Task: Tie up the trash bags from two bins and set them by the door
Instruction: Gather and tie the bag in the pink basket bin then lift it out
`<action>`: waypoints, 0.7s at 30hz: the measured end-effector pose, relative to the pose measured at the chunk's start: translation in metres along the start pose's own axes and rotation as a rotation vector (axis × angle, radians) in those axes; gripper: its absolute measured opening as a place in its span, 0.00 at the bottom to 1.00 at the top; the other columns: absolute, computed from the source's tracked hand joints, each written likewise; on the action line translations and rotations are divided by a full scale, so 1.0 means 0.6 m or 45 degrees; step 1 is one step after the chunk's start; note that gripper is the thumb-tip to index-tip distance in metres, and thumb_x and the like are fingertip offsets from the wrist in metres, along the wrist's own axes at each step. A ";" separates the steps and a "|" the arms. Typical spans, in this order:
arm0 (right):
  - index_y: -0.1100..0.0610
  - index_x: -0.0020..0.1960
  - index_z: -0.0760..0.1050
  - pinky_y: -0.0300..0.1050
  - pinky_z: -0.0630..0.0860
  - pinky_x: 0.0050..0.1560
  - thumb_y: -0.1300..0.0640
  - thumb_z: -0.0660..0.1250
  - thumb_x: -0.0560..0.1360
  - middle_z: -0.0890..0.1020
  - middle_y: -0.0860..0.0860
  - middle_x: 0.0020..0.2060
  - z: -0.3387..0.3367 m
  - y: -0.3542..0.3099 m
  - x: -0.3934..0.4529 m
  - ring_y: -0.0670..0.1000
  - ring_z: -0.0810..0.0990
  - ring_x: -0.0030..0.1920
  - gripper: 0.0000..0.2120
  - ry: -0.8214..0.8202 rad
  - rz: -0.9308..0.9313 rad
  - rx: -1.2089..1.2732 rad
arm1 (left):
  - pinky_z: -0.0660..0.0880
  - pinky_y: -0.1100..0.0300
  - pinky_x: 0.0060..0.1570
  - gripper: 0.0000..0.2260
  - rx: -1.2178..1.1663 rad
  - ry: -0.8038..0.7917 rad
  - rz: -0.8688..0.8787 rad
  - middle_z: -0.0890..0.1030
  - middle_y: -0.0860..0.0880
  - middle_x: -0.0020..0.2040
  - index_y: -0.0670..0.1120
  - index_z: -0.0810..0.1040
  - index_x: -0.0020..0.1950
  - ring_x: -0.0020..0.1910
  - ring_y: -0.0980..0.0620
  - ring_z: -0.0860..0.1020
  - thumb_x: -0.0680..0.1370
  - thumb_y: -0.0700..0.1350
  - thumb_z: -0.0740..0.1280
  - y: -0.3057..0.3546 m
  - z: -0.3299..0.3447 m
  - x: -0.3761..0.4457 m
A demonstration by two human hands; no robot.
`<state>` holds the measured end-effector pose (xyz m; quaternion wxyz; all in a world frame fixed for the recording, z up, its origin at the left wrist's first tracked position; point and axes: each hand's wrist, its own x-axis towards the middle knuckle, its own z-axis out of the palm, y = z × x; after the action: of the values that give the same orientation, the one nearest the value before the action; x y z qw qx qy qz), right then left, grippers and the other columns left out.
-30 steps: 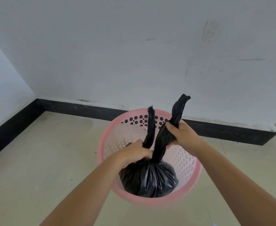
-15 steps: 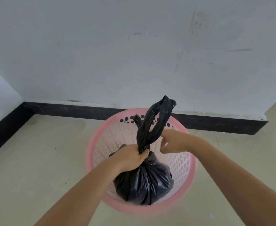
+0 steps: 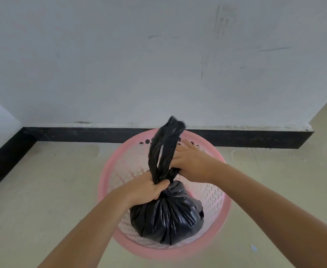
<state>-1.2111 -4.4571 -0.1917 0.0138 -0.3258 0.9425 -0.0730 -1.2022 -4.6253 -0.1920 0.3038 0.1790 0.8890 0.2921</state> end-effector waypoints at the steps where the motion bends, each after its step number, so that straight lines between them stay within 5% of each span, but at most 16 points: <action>1: 0.61 0.45 0.75 0.50 0.69 0.59 0.63 0.58 0.77 0.79 0.55 0.43 -0.007 -0.001 -0.003 0.54 0.76 0.51 0.08 -0.125 0.109 0.148 | 0.66 0.56 0.39 0.17 -0.068 0.078 0.023 0.71 0.48 0.28 0.40 0.73 0.38 0.29 0.50 0.68 0.79 0.49 0.54 -0.005 0.002 0.001; 4: 0.59 0.46 0.69 0.38 0.65 0.33 0.62 0.51 0.79 0.68 0.49 0.30 -0.030 0.004 -0.015 0.47 0.68 0.29 0.09 -0.420 0.333 0.444 | 0.68 0.59 0.37 0.09 -0.635 0.268 0.149 0.77 0.51 0.25 0.51 0.72 0.45 0.27 0.54 0.71 0.80 0.43 0.54 -0.020 0.009 0.000; 7: 0.57 0.41 0.68 0.35 0.65 0.27 0.62 0.53 0.79 0.67 0.49 0.30 -0.046 0.020 -0.037 0.45 0.66 0.24 0.10 -0.496 0.424 0.691 | 0.71 0.66 0.34 0.03 -1.048 -0.068 0.346 0.82 0.50 0.30 0.53 0.78 0.39 0.27 0.58 0.75 0.72 0.47 0.65 -0.049 0.008 0.005; 10: 0.56 0.33 0.68 0.33 0.60 0.22 0.65 0.60 0.75 0.64 0.51 0.26 -0.073 0.028 -0.059 0.43 0.61 0.21 0.13 -0.598 0.402 0.993 | 0.75 0.70 0.46 0.17 -0.762 -0.698 0.291 0.84 0.53 0.52 0.55 0.80 0.53 0.42 0.62 0.81 0.68 0.39 0.67 -0.041 0.012 0.009; 12: 0.57 0.33 0.70 0.33 0.59 0.22 0.63 0.62 0.75 0.63 0.51 0.25 -0.082 0.026 -0.067 0.44 0.59 0.20 0.12 -0.684 0.347 1.006 | 0.75 0.64 0.55 0.23 -0.537 -0.925 0.154 0.78 0.52 0.62 0.49 0.73 0.65 0.48 0.60 0.81 0.72 0.32 0.62 -0.032 0.026 0.009; 15: 0.63 0.38 0.74 0.33 0.60 0.23 0.57 0.61 0.76 0.66 0.46 0.21 -0.078 0.017 -0.067 0.43 0.60 0.19 0.12 -0.674 0.339 0.880 | 0.74 0.70 0.54 0.26 -0.655 -1.034 0.232 0.80 0.54 0.52 0.43 0.74 0.61 0.50 0.63 0.80 0.63 0.31 0.58 -0.018 0.016 -0.005; 17: 0.64 0.40 0.75 0.31 0.62 0.23 0.55 0.61 0.77 0.67 0.45 0.19 -0.076 0.015 -0.065 0.43 0.62 0.18 0.13 -0.557 0.380 0.801 | 0.76 0.68 0.47 0.11 -0.972 -0.901 0.184 0.84 0.52 0.39 0.46 0.84 0.42 0.41 0.58 0.82 0.62 0.41 0.66 -0.011 0.014 -0.013; 18: 0.62 0.38 0.75 0.30 0.63 0.23 0.55 0.60 0.77 0.67 0.45 0.20 -0.076 0.016 -0.064 0.42 0.64 0.18 0.13 -0.488 0.391 0.754 | 0.77 0.66 0.41 0.03 -1.015 -0.709 0.184 0.83 0.51 0.31 0.48 0.80 0.31 0.33 0.56 0.81 0.65 0.43 0.67 0.001 0.017 -0.010; 21: 0.56 0.32 0.70 0.28 0.66 0.28 0.54 0.59 0.77 0.67 0.47 0.24 -0.073 0.014 -0.063 0.42 0.67 0.22 0.15 -0.298 0.388 0.630 | 0.70 0.67 0.30 0.15 -0.597 -0.200 0.196 0.77 0.53 0.22 0.48 0.63 0.32 0.22 0.59 0.74 0.74 0.39 0.65 0.008 0.040 -0.002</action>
<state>-1.1896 -4.4217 -0.1502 0.2117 -0.1738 0.9262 -0.2592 -1.1851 -4.6124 -0.2043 0.3818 0.1930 0.7545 0.4976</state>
